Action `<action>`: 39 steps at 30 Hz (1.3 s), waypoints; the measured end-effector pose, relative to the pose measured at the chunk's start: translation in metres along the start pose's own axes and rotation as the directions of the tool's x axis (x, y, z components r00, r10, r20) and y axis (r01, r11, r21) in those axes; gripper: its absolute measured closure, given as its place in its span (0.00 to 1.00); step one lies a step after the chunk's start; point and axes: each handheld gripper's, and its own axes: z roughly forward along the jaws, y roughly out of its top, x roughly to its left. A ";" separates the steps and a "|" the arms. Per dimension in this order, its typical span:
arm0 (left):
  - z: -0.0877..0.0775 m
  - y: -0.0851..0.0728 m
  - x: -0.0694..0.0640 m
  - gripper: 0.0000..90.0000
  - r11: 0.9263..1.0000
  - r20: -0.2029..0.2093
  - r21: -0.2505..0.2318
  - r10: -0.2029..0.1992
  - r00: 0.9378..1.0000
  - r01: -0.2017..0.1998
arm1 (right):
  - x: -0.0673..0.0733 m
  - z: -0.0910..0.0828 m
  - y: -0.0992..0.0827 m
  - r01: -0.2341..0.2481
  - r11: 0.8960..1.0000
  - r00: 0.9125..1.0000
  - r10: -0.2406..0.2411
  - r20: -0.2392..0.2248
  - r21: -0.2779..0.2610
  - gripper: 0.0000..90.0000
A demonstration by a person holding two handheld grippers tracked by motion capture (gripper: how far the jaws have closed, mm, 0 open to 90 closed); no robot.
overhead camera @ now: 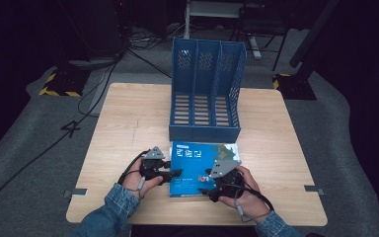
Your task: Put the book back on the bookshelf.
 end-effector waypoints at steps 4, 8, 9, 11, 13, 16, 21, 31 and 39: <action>0.000 0.001 -0.002 0.61 1.000 -0.025 -0.001 -0.011 1.000 0.011 | 0.006 0.008 0.003 0.016 1.000 1.000 -0.016 -0.001 0.021 0.37; -0.002 0.002 -0.007 0.65 1.000 -0.055 -0.013 0.027 0.998 -0.027 | 0.009 0.019 0.005 0.043 0.997 0.999 -0.041 -0.032 0.057 0.35; -0.003 0.003 -0.008 0.68 1.000 -0.052 -0.017 0.023 0.998 -0.024 | 0.010 0.021 0.005 0.038 0.998 0.999 -0.037 -0.029 0.057 0.34; -0.006 0.004 -0.008 0.75 0.999 -0.040 -0.036 0.010 0.999 -0.011 | 0.010 0.022 0.004 0.036 0.998 0.999 -0.035 -0.023 0.057 0.33; -0.009 0.005 -0.010 0.81 0.999 -0.024 -0.045 -0.018 1.000 0.017 | 0.013 0.023 0.003 0.043 0.998 0.999 -0.042 -0.015 0.055 0.32; -0.010 0.005 -0.012 0.85 0.998 -0.020 -0.057 -0.025 1.000 0.023 | 0.016 0.026 0.002 0.057 0.996 0.998 -0.057 -0.017 0.062 0.33; -0.012 0.008 -0.013 0.89 0.998 0.000 -0.057 -0.036 0.999 0.036 | 0.021 0.028 0.002 0.095 0.994 0.995 -0.094 -0.027 0.059 0.32; -0.025 0.033 -0.032 0.91 0.999 -0.008 0.005 -0.053 0.999 0.053 | 0.025 0.028 -0.008 0.194 0.980 0.977 -0.190 0.098 -0.031 0.39; -0.032 0.064 -0.044 0.91 0.998 -0.037 0.052 -0.024 0.999 0.026 | 0.029 0.019 -0.008 0.211 0.976 0.961 -0.199 0.192 -0.045 0.39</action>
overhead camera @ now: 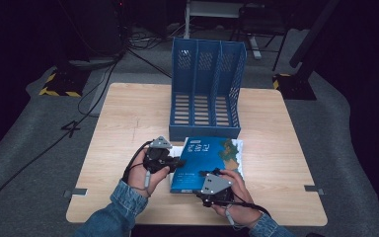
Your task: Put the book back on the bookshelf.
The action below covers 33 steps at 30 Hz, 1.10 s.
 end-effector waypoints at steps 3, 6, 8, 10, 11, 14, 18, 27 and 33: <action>-0.001 0.009 -0.003 0.91 1.000 -0.012 0.015 0.010 1.000 -0.010 | -0.001 -0.002 0.002 -0.012 1.000 1.000 0.013 0.020 -0.008 0.39; -0.002 0.023 -0.007 0.91 0.999 -0.017 0.041 0.018 1.000 -0.017 | -0.002 -0.004 0.005 -0.004 1.000 0.999 0.004 0.054 0.000 0.34; -0.003 0.029 -0.006 0.91 0.999 0.006 0.047 -0.001 1.000 0.000 | 0.001 -0.001 0.007 0.011 1.000 0.996 -0.012 0.092 0.008 0.21; -0.002 0.033 -0.005 0.91 0.999 0.010 0.051 -0.011 1.000 0.010 | 0.004 0.003 0.008 0.037 0.999 0.989 -0.039 0.143 0.016 0.17; -0.002 0.034 -0.005 0.91 0.998 0.013 0.052 -0.018 1.000 0.018 | 0.005 0.005 0.008 0.048 0.999 0.986 -0.050 0.161 0.012 0.15; -0.002 0.035 -0.005 0.91 0.998 0.012 0.058 -0.022 1.000 0.021 | 0.008 0.010 0.008 0.072 0.997 0.977 -0.075 0.200 0.021 0.12; -0.001 0.035 -0.003 0.91 0.998 0.014 0.065 -0.028 1.000 0.027 | 0.010 0.021 0.006 0.126 0.991 0.950 -0.134 0.283 0.044 0.06; 0.001 0.044 0.001 0.91 0.997 0.014 0.080 -0.023 1.000 0.021 | 0.005 0.029 0.006 0.125 0.991 0.935 -0.135 0.328 0.049 0.02; 0.004 0.051 0.004 0.91 0.996 0.014 0.090 -0.028 1.000 0.027 | -0.003 0.033 0.002 0.123 0.991 0.925 -0.136 0.355 0.059 0.00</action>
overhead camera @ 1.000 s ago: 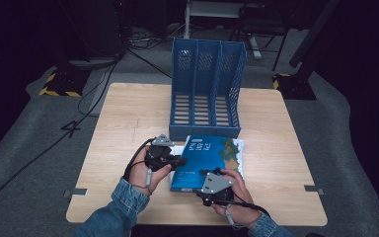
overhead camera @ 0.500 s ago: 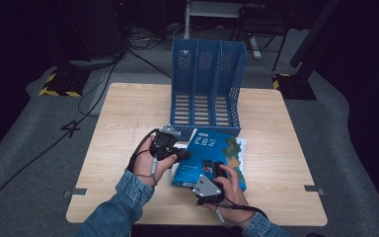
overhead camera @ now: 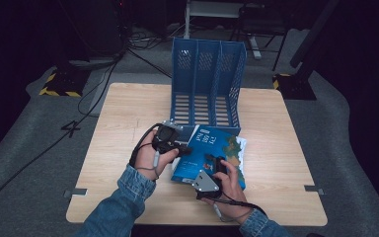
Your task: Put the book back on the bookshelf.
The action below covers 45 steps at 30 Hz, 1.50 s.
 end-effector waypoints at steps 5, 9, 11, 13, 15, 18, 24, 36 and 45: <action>0.005 -0.001 0.003 0.91 1.000 -0.015 0.010 -0.015 1.000 0.015 | 0.000 0.008 -0.003 0.010 0.999 1.000 -0.010 0.004 0.033 0.00; 0.009 -0.003 0.003 0.91 1.000 -0.014 0.015 -0.022 1.000 0.022 | -0.001 0.014 -0.004 0.032 0.997 0.999 -0.034 0.027 0.075 0.00; 0.009 -0.003 0.003 0.91 1.000 -0.017 0.014 -0.019 1.000 0.019 | -0.002 0.016 -0.005 0.036 0.996 0.999 -0.038 0.026 0.079 0.00; 0.011 -0.003 0.004 0.91 1.000 -0.023 0.015 -0.023 0.999 0.023 | -0.002 0.017 -0.005 0.043 0.996 0.999 -0.045 0.030 0.081 0.00; 0.012 -0.004 0.006 0.91 0.999 -0.027 0.023 -0.025 0.999 0.026 | -0.002 0.020 -0.006 0.059 0.995 0.998 -0.062 0.026 0.085 0.00; 0.014 -0.005 0.008 0.91 0.999 -0.029 0.008 -0.035 0.999 0.035 | -0.002 0.024 -0.008 0.072 0.993 0.997 -0.075 0.028 0.091 0.00; 0.014 -0.008 0.008 0.91 0.999 -0.034 -0.012 -0.048 0.998 0.047 | -0.003 0.026 -0.007 0.078 0.992 0.996 -0.082 0.037 0.095 0.00; 0.014 -0.012 0.012 0.90 0.997 -0.009 -0.031 -0.075 0.997 0.075 | 0.002 0.027 -0.004 0.104 0.990 0.991 -0.111 0.073 0.098 0.01; 0.018 -0.023 0.029 0.84 0.994 -0.051 -0.068 -0.095 0.994 0.091 | 0.004 0.027 0.001 0.133 0.984 0.990 -0.138 0.036 0.119 0.19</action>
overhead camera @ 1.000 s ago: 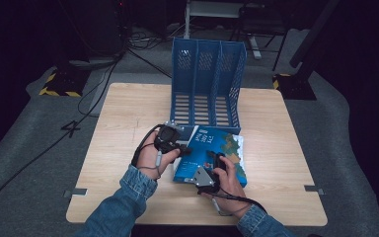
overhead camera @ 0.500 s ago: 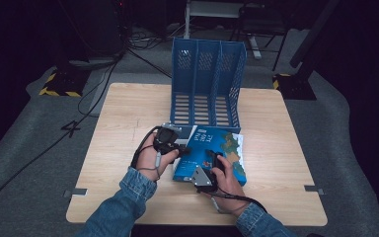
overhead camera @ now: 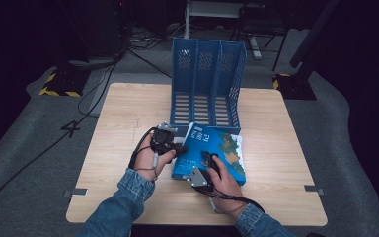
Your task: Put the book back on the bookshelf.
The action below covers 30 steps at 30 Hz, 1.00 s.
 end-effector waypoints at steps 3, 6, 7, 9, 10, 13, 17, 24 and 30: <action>0.003 -0.005 0.010 0.78 0.999 -0.006 0.031 -0.026 1.000 0.026 | 0.002 -0.001 0.003 0.055 0.998 0.998 -0.055 -0.011 0.002 0.29; 0.008 -0.016 0.022 0.68 0.995 -0.049 0.083 -0.044 0.998 0.048 | 0.007 -0.003 0.005 0.111 0.994 0.993 -0.110 -0.050 0.010 0.48; 0.008 -0.016 0.022 0.70 0.995 -0.049 0.083 -0.044 0.998 0.048 | 0.007 -0.004 0.005 0.118 0.993 0.991 -0.117 -0.062 0.013 0.54; 0.003 -0.020 0.029 0.71 0.992 0.047 0.045 -0.116 0.992 0.114 | 0.006 -0.003 0.004 0.119 0.993 0.991 -0.118 -0.057 0.011 0.58; -0.001 -0.021 0.029 0.69 0.993 0.047 0.012 -0.120 0.992 0.120 | 0.004 -0.005 0.004 0.107 0.994 0.993 -0.107 -0.052 0.009 0.61; -0.010 -0.023 0.029 0.53 0.997 -0.031 -0.070 -0.030 0.999 0.027 | -0.009 -0.009 0.004 0.033 0.999 0.994 -0.035 -0.108 -0.023 0.65; -0.017 -0.031 0.033 0.44 0.990 -0.105 -0.126 0.048 0.993 -0.062 | -0.023 -0.016 0.002 -0.042 0.998 0.988 0.034 -0.148 -0.055 0.66; -0.030 -0.050 0.055 0.42 0.985 -0.225 -0.138 0.073 0.972 -0.106 | -0.045 -0.028 -0.001 -0.134 0.985 0.973 0.111 -0.203 -0.107 0.67; -0.033 -0.068 0.083 0.42 0.992 -0.291 -0.109 0.035 0.956 -0.070 | -0.072 -0.041 -0.008 -0.246 0.958 0.938 0.197 -0.285 -0.148 0.68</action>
